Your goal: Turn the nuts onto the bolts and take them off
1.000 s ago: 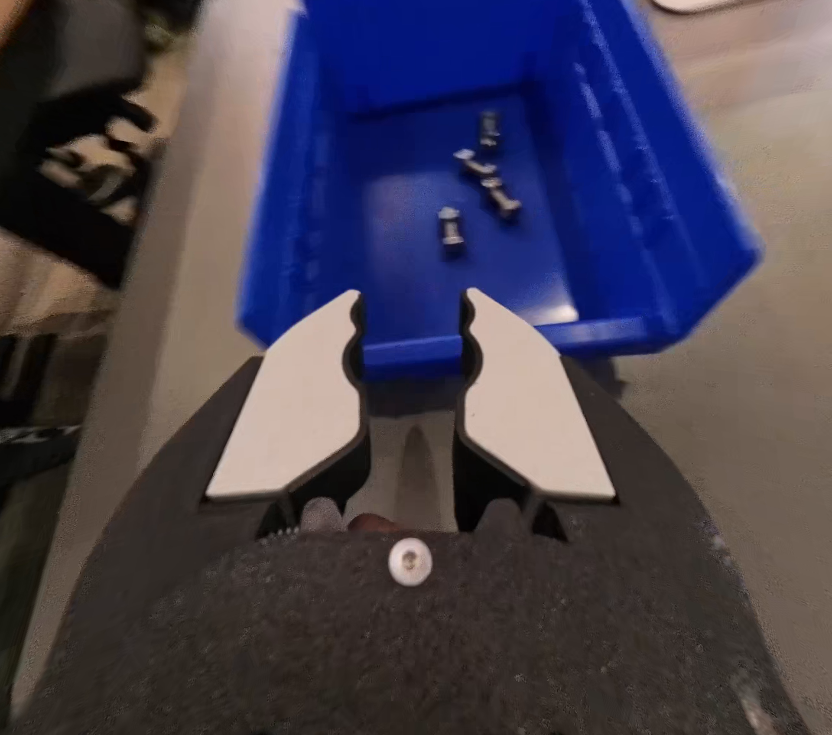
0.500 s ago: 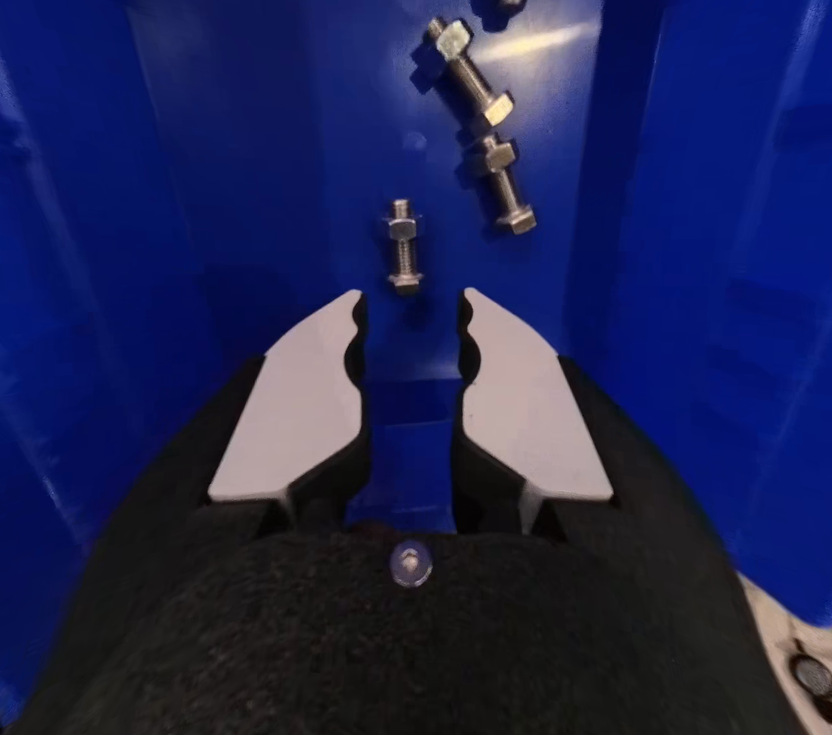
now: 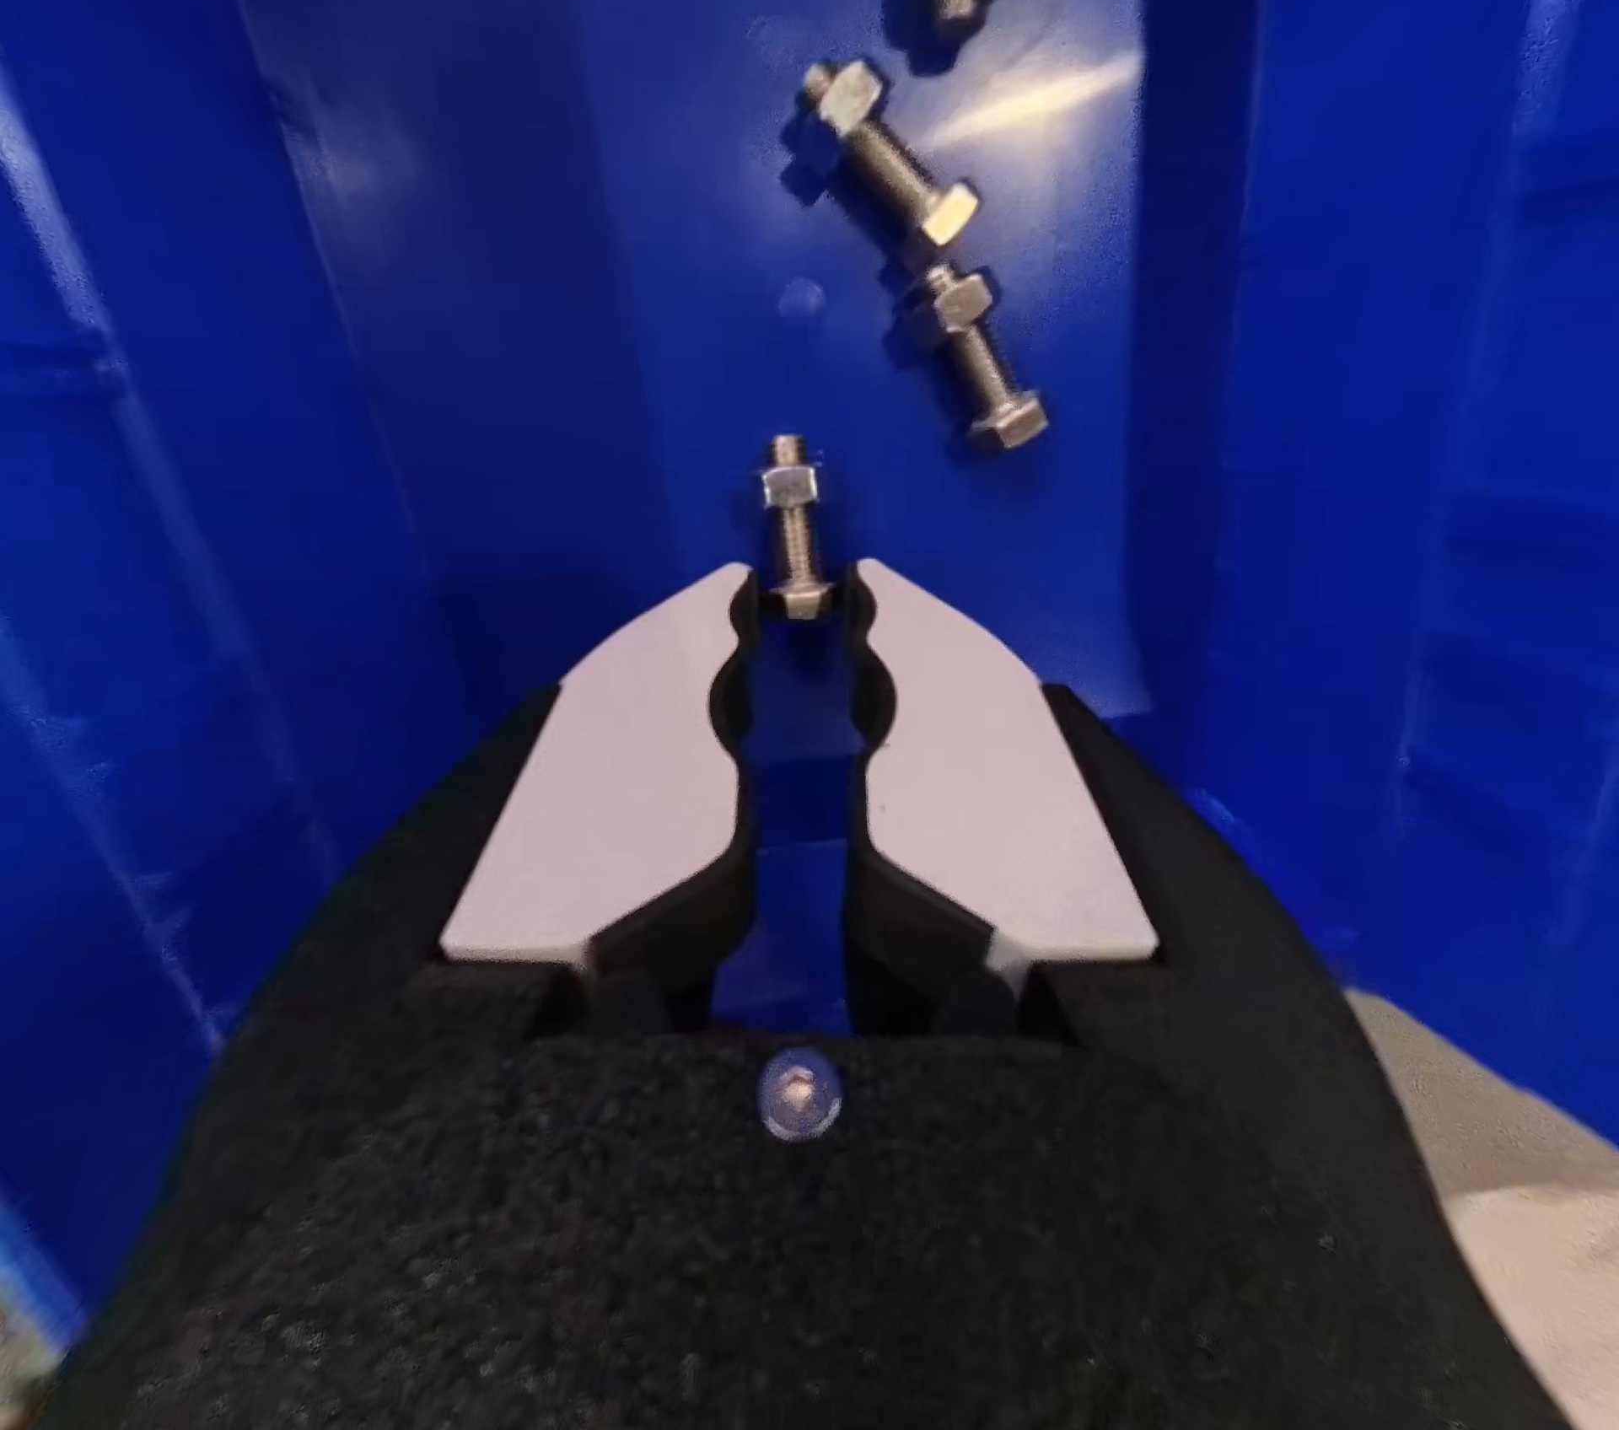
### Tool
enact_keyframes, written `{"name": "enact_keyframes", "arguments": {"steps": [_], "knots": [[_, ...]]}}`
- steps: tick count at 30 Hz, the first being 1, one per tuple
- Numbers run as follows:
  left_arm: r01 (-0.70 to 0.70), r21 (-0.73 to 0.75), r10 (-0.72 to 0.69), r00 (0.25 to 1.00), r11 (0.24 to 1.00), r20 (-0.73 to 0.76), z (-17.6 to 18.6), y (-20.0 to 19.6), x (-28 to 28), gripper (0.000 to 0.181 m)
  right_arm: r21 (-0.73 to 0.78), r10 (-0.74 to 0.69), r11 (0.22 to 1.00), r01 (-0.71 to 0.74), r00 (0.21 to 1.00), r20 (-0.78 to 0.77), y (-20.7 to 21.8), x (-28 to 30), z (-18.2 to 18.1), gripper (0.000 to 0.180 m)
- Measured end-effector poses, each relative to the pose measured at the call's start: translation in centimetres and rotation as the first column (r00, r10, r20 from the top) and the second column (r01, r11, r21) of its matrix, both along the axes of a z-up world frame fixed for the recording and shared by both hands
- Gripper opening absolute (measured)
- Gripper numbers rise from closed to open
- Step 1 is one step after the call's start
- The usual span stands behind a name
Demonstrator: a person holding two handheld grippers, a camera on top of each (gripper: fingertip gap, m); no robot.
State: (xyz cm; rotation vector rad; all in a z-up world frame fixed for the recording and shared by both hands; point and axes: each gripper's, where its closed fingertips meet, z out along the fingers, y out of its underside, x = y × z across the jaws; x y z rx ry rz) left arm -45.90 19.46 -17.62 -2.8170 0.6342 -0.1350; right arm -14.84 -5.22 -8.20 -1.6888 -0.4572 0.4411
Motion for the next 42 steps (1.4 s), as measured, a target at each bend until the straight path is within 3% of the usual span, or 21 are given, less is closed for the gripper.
{"name": "enact_keyframes", "arguments": {"steps": [5, 8, 13, 16, 18, 22, 24, 32, 37, 42], "knots": [[0.21, 0.287, -0.251, 0.961, 0.935, 0.113, 6.3, -1.1, 2.4, 0.018, -0.001, -0.002, 1.0, 0.002, 0.999, 0.033, 0.4, 0.3, -0.5, 0.005], [0.298, 0.427, -0.432, 0.863, 0.854, 0.261, 10.6, -4.5, 6.1, 0.018, -0.006, 0.009, 1.0, -0.009, 0.998, 0.059, 1.0, 0.6, -0.6, 0.005], [0.319, 0.64, -0.694, 0.519, 0.699, 0.499, 16.2, -11.5, 15.0, 0.017, -0.056, 0.12, 0.991, -0.122, 0.992, -0.038, 2.6, 0.2, 0.9, 0.006], [0.356, 0.669, -0.757, 0.358, 0.652, 0.547, 16.7, -14.7, 20.1, 0.018, -0.104, 0.222, 0.963, -0.247, 0.953, -0.206, 4.1, -1.0, 2.7, 0.016], [0.401, 0.687, -0.793, 0.234, 0.606, 0.562, 16.7, -17.0, 22.8, 0.018, -0.066, 0.305, 0.942, -0.328, 0.922, -0.237, 4.7, -1.7, 4.3, 0.022], [0.483, 0.7, -0.828, 0.104, 0.526, 0.55, 15.2, -19.4, 26.0, 0.018, -0.048, 0.448, 0.883, -0.466, 0.87, -0.204, 4.9, -1.8, 5.2, 0.021], [0.512, 0.695, -0.831, 0.071, 0.505, 0.552, 14.1, -20.1, 26.8, 0.018, -0.151, 0.562, 0.787, -0.598, 0.796, -0.227, 3.3, -2.3, 4.0, 0.032], [0.604, 0.647, -0.833, 0.05, 0.465, 0.551, 10.0, -21.1, 27.7, 0.017, -0.278, 0.615, 0.708, -0.649, 0.76, -0.21, 2.3, -3.3, 0.0, 0.037], [0.626, 0.623, -0.821, 0.048, 0.468, 0.568, 9.2, -21.3, 27.4, 0.017, -0.157, 0.616, 0.741, -0.653, 0.753, -0.23, 2.9, -3.3, 2.4, 0.035], [0.644, 0.617, -0.825, 0.038, 0.452, 0.564, 8.9, -21.8, 27.2, 0.017, -0.274, 0.588, 0.747, -0.605, 0.795, -0.153, 3.4, -2.2, -0.4, 0.036]]}}
